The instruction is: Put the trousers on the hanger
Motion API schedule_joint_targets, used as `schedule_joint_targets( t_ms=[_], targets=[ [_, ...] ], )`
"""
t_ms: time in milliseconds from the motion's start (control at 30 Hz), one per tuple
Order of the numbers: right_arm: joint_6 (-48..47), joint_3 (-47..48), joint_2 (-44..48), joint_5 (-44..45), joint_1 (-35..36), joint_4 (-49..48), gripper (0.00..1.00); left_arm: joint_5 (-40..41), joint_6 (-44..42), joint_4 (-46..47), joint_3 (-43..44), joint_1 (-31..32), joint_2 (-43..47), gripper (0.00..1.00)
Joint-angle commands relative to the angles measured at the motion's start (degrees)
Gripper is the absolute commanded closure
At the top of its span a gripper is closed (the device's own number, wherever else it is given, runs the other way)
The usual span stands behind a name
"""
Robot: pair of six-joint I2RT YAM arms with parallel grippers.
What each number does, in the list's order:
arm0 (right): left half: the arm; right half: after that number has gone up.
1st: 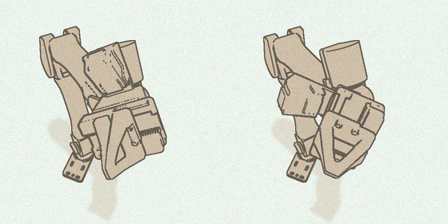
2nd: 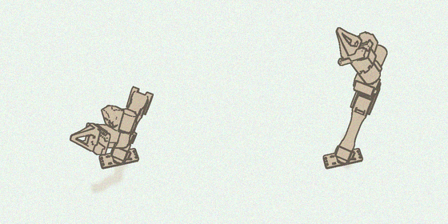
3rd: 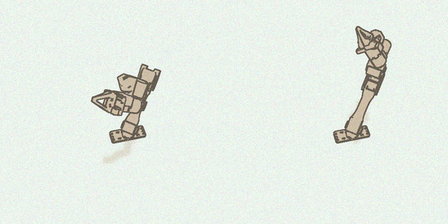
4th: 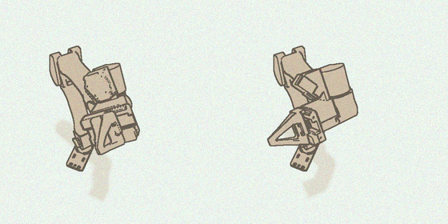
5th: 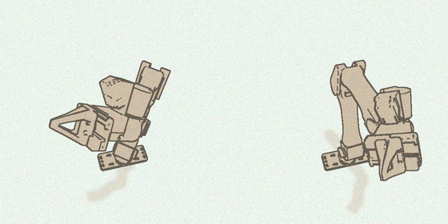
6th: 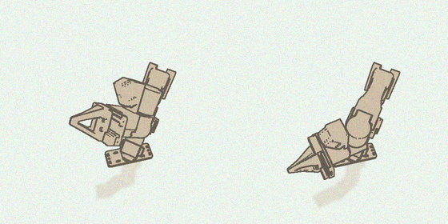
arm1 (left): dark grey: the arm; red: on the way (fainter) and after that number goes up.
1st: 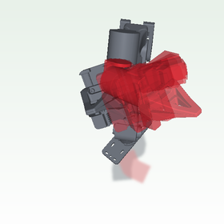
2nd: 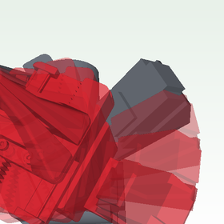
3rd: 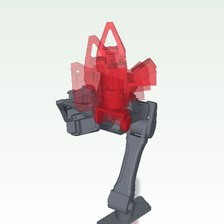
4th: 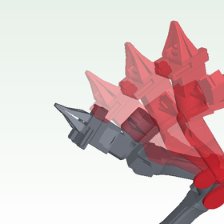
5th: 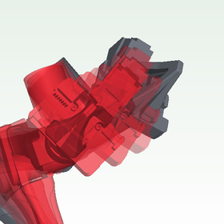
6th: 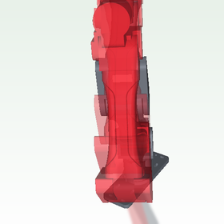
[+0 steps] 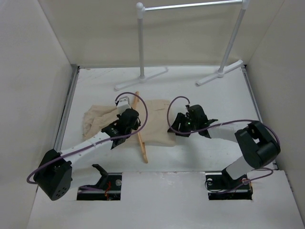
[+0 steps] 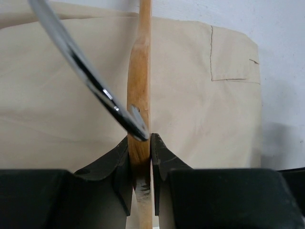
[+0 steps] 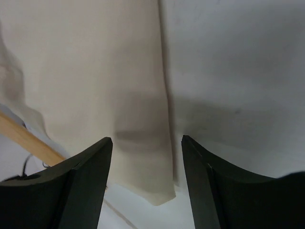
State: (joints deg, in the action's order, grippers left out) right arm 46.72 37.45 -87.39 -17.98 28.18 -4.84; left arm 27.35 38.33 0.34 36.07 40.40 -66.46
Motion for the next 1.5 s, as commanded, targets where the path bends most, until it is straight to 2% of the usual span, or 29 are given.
schedule_joint_targets(
  t_ms=[0, 100, 167, 233, 367, 500, 800, 867, 933, 1000, 1100, 1200, 1300, 1467],
  targets=[
    [-0.2, 0.9, -3.5, 0.6, 2.4, -3.1, 0.40, -0.6, -3.0, -3.9, 1.0, -0.5, 1.9, 0.98],
    [2.6, -0.1, -6.0, -1.1, 2.4, -8.2, 0.74, -1.9, -3.1, -4.6, 0.8, -1.8, 2.9, 0.98],
    [4.7, -1.7, -5.8, -1.8, 1.5, -11.5, 0.93, -2.1, -3.3, -5.4, 0.6, -2.5, 3.6, 0.98],
    [5.7, -3.4, -3.0, -0.8, -1.1, -12.4, 0.97, -2.1, -3.5, -6.8, 0.4, -3.4, 4.5, 0.98],
    [4.0, -5.4, 4.0, 0.3, -7.0, -8.9, 0.97, -2.7, -4.2, -8.1, -0.8, -5.7, 6.0, 0.98],
    [1.3, -4.3, 4.2, 0.1, -8.2, -5.1, 0.94, -4.1, -4.0, -7.2, -0.4, -6.9, 5.7, 0.98],
    [3.4, -6.0, 2.6, 2.1, -6.4, -6.8, 0.91, -2.8, -4.2, -6.4, 5.4, -3.8, 1.6, 0.99],
    [3.5, -6.2, 3.7, 2.2, -6.3, -6.5, 0.83, -2.8, -4.2, -7.0, 6.7, -3.8, 2.3, 0.99],
    [3.2, -6.4, 6.2, 2.4, -6.2, -5.4, 0.62, -3.1, -4.1, -8.8, 9.6, -3.6, 2.8, 1.00],
    [2.2, -6.3, 10.9, 2.9, -6.2, -2.0, 0.44, -2.8, -4.5, -12.3, 14.1, -2.9, 2.7, 1.00],
    [-1.5, -4.0, 21.4, 3.2, -6.2, 5.3, 0.32, -2.8, -6.0, -18.3, 23.3, -1.8, 2.2, 1.00],
    [-5.7, 2.2, 30.3, 3.0, -5.5, 13.4, 0.30, -2.0, -7.5, -24.8, 34.4, 0.4, 0.8, 1.00],
    [-8.0, 11.7, 35.8, 2.9, -0.8, 19.7, 0.28, -1.1, -9.6, -29.6, 45.2, 2.4, -2.1, 1.00],
    [-8.4, 26.3, 35.2, 2.9, 8.1, 21.0, 0.21, -1.3, -12.1, -37.1, 62.0, 5.0, -9.1, 1.00]
  ],
)
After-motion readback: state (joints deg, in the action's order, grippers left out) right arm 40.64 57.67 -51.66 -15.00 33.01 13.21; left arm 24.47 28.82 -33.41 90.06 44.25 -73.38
